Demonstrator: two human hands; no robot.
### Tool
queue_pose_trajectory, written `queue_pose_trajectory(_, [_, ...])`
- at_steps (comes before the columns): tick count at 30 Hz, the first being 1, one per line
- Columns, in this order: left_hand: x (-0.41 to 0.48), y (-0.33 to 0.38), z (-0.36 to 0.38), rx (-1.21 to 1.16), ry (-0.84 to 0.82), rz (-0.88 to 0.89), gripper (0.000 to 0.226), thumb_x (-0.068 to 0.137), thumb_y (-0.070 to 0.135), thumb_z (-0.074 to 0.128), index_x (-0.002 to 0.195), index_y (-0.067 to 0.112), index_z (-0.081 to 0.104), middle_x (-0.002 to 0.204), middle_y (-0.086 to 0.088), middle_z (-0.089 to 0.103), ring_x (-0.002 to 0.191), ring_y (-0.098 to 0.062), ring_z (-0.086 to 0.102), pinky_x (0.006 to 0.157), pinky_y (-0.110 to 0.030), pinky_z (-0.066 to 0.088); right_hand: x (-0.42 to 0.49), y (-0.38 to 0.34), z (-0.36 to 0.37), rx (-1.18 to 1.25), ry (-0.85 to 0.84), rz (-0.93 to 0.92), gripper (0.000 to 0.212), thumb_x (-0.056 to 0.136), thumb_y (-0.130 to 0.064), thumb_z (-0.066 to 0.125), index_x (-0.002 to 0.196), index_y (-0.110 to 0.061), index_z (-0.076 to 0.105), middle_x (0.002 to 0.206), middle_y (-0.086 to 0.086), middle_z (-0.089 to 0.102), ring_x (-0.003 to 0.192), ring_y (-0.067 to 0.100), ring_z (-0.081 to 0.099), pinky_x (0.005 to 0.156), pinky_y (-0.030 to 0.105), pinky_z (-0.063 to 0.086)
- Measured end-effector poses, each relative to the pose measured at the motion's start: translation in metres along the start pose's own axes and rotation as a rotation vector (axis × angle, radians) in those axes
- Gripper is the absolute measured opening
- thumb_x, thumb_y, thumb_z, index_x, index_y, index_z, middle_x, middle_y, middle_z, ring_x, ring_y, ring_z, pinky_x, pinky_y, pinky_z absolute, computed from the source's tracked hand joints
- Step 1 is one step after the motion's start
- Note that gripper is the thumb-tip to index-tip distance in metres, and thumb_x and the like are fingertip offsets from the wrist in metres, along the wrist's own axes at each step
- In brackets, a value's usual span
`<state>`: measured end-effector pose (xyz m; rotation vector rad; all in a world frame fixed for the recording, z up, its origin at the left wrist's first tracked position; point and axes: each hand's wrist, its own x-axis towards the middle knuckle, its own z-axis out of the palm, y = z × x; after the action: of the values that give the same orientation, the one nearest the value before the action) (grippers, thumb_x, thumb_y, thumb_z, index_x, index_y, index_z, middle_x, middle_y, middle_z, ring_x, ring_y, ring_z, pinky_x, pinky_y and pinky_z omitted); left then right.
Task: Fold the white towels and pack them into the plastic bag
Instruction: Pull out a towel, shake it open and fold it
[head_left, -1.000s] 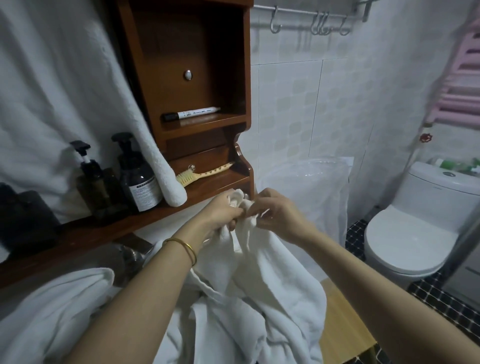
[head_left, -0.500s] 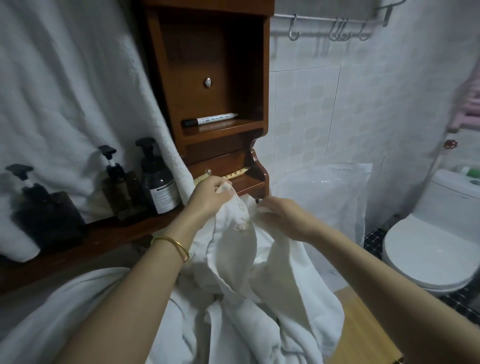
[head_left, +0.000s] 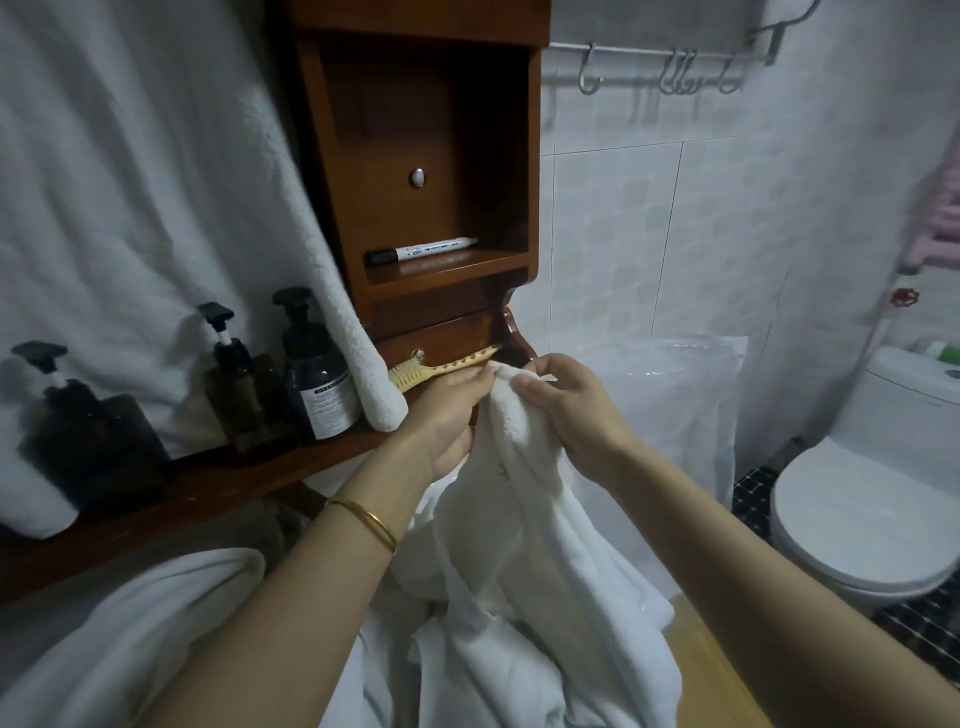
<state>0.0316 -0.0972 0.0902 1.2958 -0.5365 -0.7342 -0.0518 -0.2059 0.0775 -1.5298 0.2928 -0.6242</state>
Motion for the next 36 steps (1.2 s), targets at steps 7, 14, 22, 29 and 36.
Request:
queue_pose_trajectory(7, [-0.004,-0.002,0.001,0.086,-0.178,0.059,0.023,0.097,0.020,0.049,0.109,0.016,0.069,0.114,-0.004,0.070,0.110,-0.015,0.064,0.090,-0.024,0.052,0.002,-0.001,0.000,-0.019,0.064,-0.022,0.012,0.089,-0.017,0.064,0.081,-0.013,0.055,0.077,0.011,0.059,0.071,0.021,0.055,0.063,0.031,0.042])
queue_pose_trajectory(14, [0.000,-0.002,0.009,0.190,-0.026,0.165,0.025,0.096,0.022,0.052,0.088,0.025,0.076,0.107,-0.002,0.072,0.109,-0.017,0.063,0.094,-0.032,0.050,0.004,-0.007,-0.007,-0.088,0.029,-0.037,0.016,0.089,-0.022,0.064,0.083,-0.010,0.054,0.080,0.010,0.059,0.072,0.018,0.053,0.062,0.028,0.041])
queue_pose_trajectory(22, [0.023,0.063,0.048,0.299,0.221,0.322,0.024,0.101,0.023,0.044,0.112,0.016,0.064,0.109,-0.003,0.067,0.106,-0.017,0.061,0.093,-0.034,0.051,0.028,-0.060,-0.037,-0.112,-0.078,-0.124,0.017,0.088,-0.010,0.059,0.073,-0.016,0.055,0.061,-0.005,0.049,0.056,0.012,0.044,0.051,0.024,0.033])
queue_pose_trajectory(29, [0.036,0.136,0.087,0.481,0.100,0.603,0.029,0.100,0.019,0.040,0.100,-0.002,0.058,0.091,-0.010,0.054,0.086,-0.019,0.050,0.081,-0.038,0.045,0.044,-0.112,-0.059,0.097,-0.241,-0.214,0.012,0.089,-0.010,0.052,0.079,-0.013,0.058,0.071,0.001,0.060,0.061,0.014,0.056,0.049,0.022,0.044])
queue_pose_trajectory(36, [0.022,0.182,0.095,0.835,0.052,1.091,0.015,0.096,0.009,0.045,0.087,0.004,0.056,0.067,0.014,0.045,0.061,0.004,0.043,0.060,-0.018,0.033,0.042,-0.118,-0.064,0.207,-0.354,-0.247,0.026,0.087,-0.027,0.061,0.102,-0.007,0.067,0.096,0.011,0.070,0.085,0.022,0.067,0.073,0.032,0.056])
